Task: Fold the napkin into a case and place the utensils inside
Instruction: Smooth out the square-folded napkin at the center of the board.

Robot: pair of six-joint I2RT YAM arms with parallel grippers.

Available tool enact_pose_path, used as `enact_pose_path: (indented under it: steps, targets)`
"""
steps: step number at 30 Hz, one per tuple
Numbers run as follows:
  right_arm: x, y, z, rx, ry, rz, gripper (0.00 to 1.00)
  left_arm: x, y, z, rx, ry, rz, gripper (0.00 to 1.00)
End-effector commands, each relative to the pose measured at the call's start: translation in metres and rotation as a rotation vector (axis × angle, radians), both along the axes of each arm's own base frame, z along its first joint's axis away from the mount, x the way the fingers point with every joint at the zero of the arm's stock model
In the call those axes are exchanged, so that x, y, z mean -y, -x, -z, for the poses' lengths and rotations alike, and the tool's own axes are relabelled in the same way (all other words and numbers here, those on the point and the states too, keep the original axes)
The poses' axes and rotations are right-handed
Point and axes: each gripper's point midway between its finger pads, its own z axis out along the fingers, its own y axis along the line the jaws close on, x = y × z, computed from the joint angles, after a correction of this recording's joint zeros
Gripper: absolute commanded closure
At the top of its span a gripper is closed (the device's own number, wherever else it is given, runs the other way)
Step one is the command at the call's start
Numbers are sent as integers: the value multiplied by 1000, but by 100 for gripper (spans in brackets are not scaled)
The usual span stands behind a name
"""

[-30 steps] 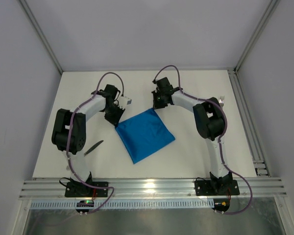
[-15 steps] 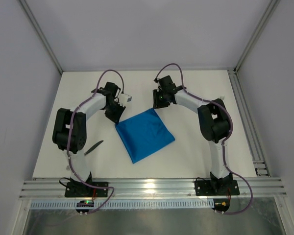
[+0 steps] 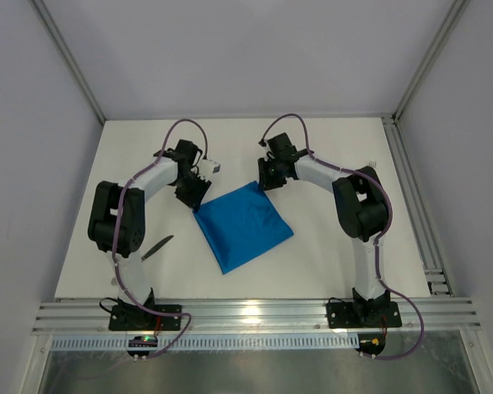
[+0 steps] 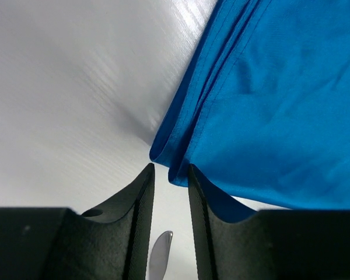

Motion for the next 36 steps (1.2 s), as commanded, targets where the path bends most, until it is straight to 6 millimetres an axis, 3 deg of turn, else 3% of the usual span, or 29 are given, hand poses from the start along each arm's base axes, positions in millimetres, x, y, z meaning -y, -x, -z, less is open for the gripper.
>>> enact_pose_path:
  steps: [1, 6, 10, 24, 26, 27, 28, 33, 36]
  targets:
    - [-10, -3, -9, 31, -33, -18, 72, -5, 2, 9, -6, -23, -5, 70]
    - [-11, -4, -6, 28, -33, -21, 83, -2, 2, 13, -8, -8, 1, 76]
    - [-16, -1, -5, 3, -55, -45, 78, -1, 2, 13, -10, -2, -1, 78]
    - [-32, 6, -14, 43, -87, -106, 76, 2, 1, 11, -7, 13, 4, 79]
    - [-34, 7, -12, 41, -82, -108, 72, 2, 1, 11, -6, 13, 4, 79]
    - [-32, 7, -9, 36, -71, -102, 64, 2, 1, 12, -9, 12, 6, 79]
    - [-30, 6, -7, 36, -60, -93, 61, 2, 0, 11, -5, 13, 3, 79]
    - [-28, 3, 4, 59, 31, -80, 59, 3, 1, 10, -6, 17, 5, 79]
    - [-21, -4, -1, 123, 124, -56, 57, 3, -1, 9, -2, 18, 3, 79]
